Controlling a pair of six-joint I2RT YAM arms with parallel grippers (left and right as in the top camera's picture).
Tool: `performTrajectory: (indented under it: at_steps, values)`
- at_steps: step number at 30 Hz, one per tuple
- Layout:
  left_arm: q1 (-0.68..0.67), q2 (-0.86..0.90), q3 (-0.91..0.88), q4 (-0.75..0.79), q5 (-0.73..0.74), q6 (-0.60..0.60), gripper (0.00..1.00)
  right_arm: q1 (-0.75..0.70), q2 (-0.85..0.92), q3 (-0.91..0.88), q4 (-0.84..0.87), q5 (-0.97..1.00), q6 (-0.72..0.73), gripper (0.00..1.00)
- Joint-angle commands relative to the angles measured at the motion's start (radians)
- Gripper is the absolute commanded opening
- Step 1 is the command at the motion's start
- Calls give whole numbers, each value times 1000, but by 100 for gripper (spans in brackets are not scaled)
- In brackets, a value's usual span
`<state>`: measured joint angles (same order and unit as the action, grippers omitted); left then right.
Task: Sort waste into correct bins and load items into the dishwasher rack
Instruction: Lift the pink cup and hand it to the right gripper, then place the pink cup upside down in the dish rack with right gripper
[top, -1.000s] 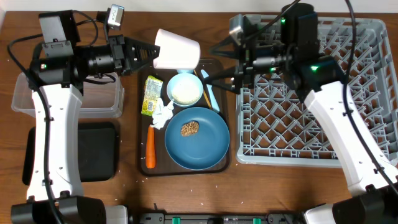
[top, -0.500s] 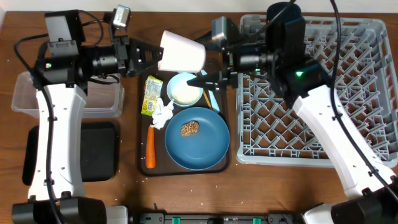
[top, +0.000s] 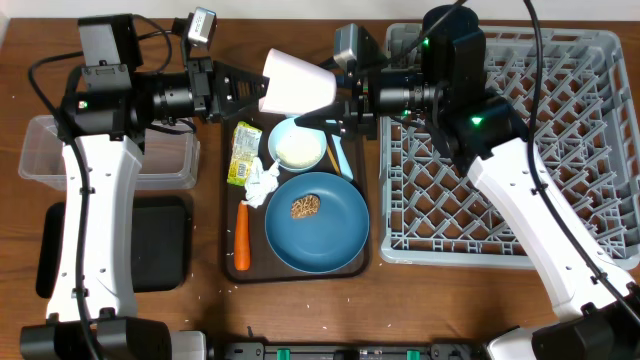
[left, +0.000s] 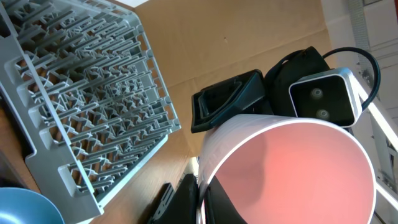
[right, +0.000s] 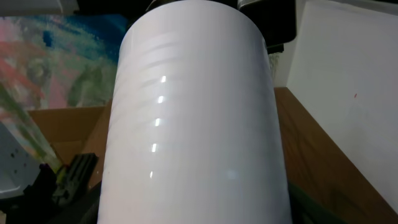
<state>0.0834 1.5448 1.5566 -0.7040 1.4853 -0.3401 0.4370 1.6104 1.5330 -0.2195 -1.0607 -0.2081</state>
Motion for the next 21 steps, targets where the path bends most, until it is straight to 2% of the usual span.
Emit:
performTrajectory:
  at_steps: [1,7,10,12,21]
  values:
    - [-2,-2,7,10,13,5,12,2,-10,17,-6,11,22,50]
    - [8,-2,7,10,-97,2,29,-68,-26,17,-43,60,66,50]
    - [27,-2,7,10,-144,2,35,-124,-45,17,-121,164,90,55]
    - [42,-2,7,10,-172,2,41,-164,-61,17,-201,253,100,54]
    - [75,-2,7,10,-197,2,43,-385,-191,18,-711,750,269,53]
